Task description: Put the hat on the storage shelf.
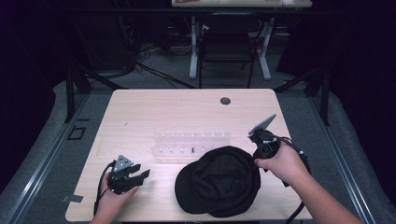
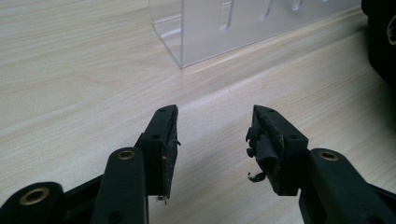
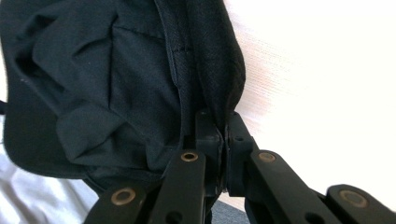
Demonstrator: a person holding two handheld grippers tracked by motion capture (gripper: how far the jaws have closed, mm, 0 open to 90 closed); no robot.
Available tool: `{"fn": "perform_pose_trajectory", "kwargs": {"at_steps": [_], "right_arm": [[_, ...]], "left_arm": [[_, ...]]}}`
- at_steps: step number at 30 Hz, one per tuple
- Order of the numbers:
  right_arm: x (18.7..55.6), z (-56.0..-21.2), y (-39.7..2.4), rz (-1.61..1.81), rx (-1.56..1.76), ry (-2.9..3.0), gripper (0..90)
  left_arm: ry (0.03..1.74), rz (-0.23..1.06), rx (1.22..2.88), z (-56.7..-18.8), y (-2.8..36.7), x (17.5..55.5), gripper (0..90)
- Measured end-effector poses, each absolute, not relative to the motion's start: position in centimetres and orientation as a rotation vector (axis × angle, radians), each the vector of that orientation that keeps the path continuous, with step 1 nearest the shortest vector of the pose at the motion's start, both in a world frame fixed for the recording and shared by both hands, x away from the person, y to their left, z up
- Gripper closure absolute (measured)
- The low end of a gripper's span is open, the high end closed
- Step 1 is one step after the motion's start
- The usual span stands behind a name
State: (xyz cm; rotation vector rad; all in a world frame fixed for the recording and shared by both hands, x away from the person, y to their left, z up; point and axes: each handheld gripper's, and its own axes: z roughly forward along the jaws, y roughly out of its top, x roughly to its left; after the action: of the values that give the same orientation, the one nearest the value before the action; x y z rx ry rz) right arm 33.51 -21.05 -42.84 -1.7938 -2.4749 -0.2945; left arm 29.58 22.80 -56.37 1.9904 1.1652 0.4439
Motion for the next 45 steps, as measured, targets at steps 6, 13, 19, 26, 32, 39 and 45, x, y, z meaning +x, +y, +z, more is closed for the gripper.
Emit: {"fn": "perform_pose_trajectory", "kwargs": {"at_steps": [6, 13, 19, 26, 32, 39, 45], "right_arm": [[33.5, -41.2, -21.1, -0.348, -1.808, -2.441, 87.4], [33.8, -38.9, -21.6, -0.429, -1.805, -2.378, 87.5], [33.8, -37.0, -21.8, -0.430, -1.791, -2.394, 87.6], [33.6, -35.3, -21.8, -0.453, -1.813, -2.373, 87.8], [33.5, -34.2, -22.4, -0.508, -1.823, -2.330, 87.8], [33.5, -33.4, -22.7, -0.527, -1.821, -2.288, 87.9], [33.6, -32.6, -23.1, -0.556, -1.812, -2.244, 87.9]], "left_arm": [[1.164, 0.445, 1.988, -56.4, 22.8, 29.6, 51.7], [1.166, 0.444, 1.987, -56.4, 22.8, 29.6, 51.7], [1.165, 0.444, 1.988, -56.4, 22.8, 29.6, 51.7], [1.165, 0.436, 1.995, -56.3, 22.8, 29.5, 51.7], [1.165, 0.436, 1.995, -56.3, 22.8, 29.5, 51.7], [1.167, 0.431, 1.998, -56.4, 22.8, 29.6, 51.6], [1.163, 0.434, 1.998, -56.4, 22.8, 29.6, 51.4]]}}
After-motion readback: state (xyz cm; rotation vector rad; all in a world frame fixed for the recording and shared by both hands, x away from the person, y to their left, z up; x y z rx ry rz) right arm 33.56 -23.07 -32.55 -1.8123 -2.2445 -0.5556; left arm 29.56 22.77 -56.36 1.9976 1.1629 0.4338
